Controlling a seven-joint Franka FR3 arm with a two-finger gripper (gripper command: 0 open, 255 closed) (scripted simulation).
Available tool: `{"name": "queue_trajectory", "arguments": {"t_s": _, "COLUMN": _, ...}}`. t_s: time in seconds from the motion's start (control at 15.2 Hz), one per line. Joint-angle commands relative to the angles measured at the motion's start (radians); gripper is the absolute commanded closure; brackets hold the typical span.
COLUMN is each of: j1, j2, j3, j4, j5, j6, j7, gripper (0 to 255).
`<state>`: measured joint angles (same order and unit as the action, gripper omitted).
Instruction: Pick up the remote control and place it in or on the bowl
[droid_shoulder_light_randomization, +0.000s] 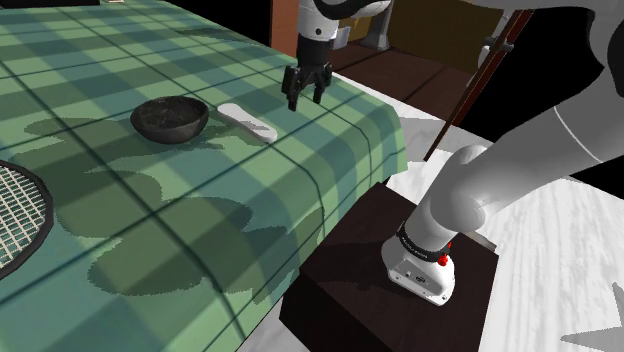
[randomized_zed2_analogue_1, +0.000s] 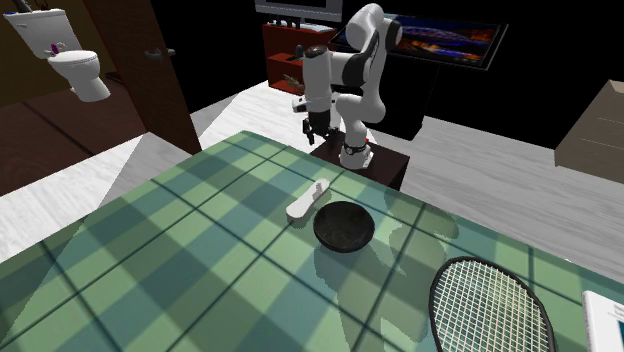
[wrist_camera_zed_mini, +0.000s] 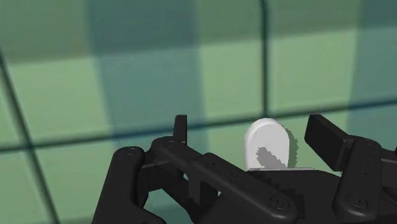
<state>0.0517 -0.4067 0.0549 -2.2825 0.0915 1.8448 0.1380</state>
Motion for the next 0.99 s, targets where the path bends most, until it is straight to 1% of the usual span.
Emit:
{"name": "queue_trajectory", "arguments": {"t_s": 0.0, "j1": 0.004, "j2": 0.075, "j3": 0.012, "j4": 0.042, "j5": -0.006, "j6": 0.042, "j7": 0.006, "gripper": 0}}
{"name": "queue_trajectory", "arguments": {"t_s": 0.4, "j1": 0.019, "j2": 0.297, "j3": 0.047, "j4": 0.196, "j5": -0.038, "j6": 0.13, "j7": 0.037, "gripper": 0}}
{"name": "queue_trajectory", "arguments": {"t_s": 0.73, "j1": 0.036, "j2": 0.484, "j3": 0.068, "j4": 0.358, "j5": -0.081, "j6": 0.17, "j7": 0.069, "gripper": 0}}
{"name": "queue_trajectory", "arguments": {"t_s": 0.79, "j1": 0.038, "j2": 0.5, "j3": 0.069, "j4": 0.373, "j5": -0.085, "j6": 0.171, "j7": 0.071, "gripper": 0}}
{"name": "queue_trajectory", "arguments": {"t_s": 0.92, "j1": 0.039, "j2": 0.508, "j3": 0.069, "j4": 0.356, "j5": -0.086, "j6": 0.197, "j7": 0.072, "gripper": 0}}
